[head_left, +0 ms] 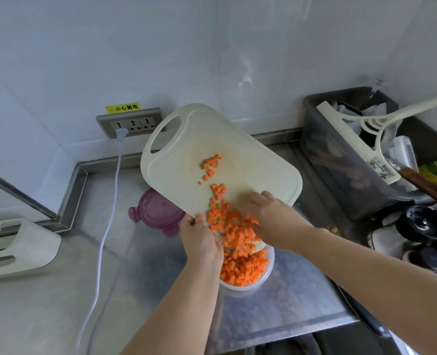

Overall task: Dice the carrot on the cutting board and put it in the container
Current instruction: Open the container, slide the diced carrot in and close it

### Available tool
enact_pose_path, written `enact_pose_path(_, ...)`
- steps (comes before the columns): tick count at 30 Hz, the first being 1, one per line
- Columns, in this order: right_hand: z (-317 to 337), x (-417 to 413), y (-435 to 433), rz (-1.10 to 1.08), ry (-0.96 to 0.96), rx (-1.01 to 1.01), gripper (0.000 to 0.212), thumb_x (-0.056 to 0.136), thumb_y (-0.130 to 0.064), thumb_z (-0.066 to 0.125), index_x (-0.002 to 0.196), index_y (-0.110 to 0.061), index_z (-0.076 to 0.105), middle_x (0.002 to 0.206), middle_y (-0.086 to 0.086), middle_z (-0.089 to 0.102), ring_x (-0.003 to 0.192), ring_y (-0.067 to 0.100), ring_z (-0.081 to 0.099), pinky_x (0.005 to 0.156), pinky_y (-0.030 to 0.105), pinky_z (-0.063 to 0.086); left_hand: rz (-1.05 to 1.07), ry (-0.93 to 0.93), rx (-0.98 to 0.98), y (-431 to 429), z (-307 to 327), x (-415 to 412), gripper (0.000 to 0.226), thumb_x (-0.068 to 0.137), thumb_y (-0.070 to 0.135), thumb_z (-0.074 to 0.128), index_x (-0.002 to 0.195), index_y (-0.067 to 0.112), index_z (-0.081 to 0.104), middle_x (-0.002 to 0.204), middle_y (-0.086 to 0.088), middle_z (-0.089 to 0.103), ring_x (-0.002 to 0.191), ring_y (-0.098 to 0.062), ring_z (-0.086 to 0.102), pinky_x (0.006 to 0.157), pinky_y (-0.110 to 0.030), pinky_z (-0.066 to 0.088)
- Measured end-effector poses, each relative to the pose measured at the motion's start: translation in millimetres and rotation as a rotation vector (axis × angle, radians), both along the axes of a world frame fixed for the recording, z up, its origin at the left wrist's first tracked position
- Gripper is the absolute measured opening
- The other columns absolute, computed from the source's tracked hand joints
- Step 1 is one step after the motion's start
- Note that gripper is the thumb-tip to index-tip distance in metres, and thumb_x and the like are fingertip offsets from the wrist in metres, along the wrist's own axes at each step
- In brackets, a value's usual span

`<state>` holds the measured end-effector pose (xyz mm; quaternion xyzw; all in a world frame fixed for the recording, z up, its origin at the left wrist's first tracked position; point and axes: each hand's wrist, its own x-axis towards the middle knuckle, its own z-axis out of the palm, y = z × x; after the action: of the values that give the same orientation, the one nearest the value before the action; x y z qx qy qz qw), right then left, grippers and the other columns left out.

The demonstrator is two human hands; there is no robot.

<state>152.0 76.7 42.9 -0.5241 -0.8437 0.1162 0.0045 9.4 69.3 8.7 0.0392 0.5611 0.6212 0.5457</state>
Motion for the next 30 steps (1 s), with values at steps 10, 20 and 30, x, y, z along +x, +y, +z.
enact_pose_path(10,-18.0,15.7,-30.3,0.076,-0.006,-0.067,0.033,0.085,-0.004,0.053,0.111,-0.022,0.061,0.105,-0.001,0.059,0.099,0.025,0.055,0.08,0.036,0.049,-0.011,0.005,-0.008,0.5,-0.2,0.3,0.035,0.1,0.0,0.034,0.125,0.013,0.055,0.124,-0.006,0.061,0.114,-0.022,0.058,0.106,-0.042,0.042)
enact_pose_path(20,57.2,-28.9,55.7,-0.056,0.263,0.17,0.044,0.094,-0.023,0.056,0.137,-0.022,0.049,0.133,0.004,0.046,0.121,0.024,0.039,0.102,0.035,0.038,-0.041,-0.002,0.064,-6.9,14.2,9.1,0.03,0.1,0.001,0.037,0.111,0.018,0.06,0.114,-0.001,0.066,0.103,-0.014,0.063,0.095,-0.032,0.048)
enact_pose_path(30,10.9,-16.1,21.9,0.027,0.067,0.06,0.026,0.096,-0.026,0.051,0.121,-0.02,0.054,0.123,0.002,0.047,0.109,0.021,0.042,0.09,0.031,0.04,-0.032,0.023,0.015,-0.7,16.8,7.5,0.034,0.1,0.003,0.033,0.116,0.02,0.057,0.113,0.004,0.062,0.107,-0.014,0.056,0.101,-0.033,0.041)
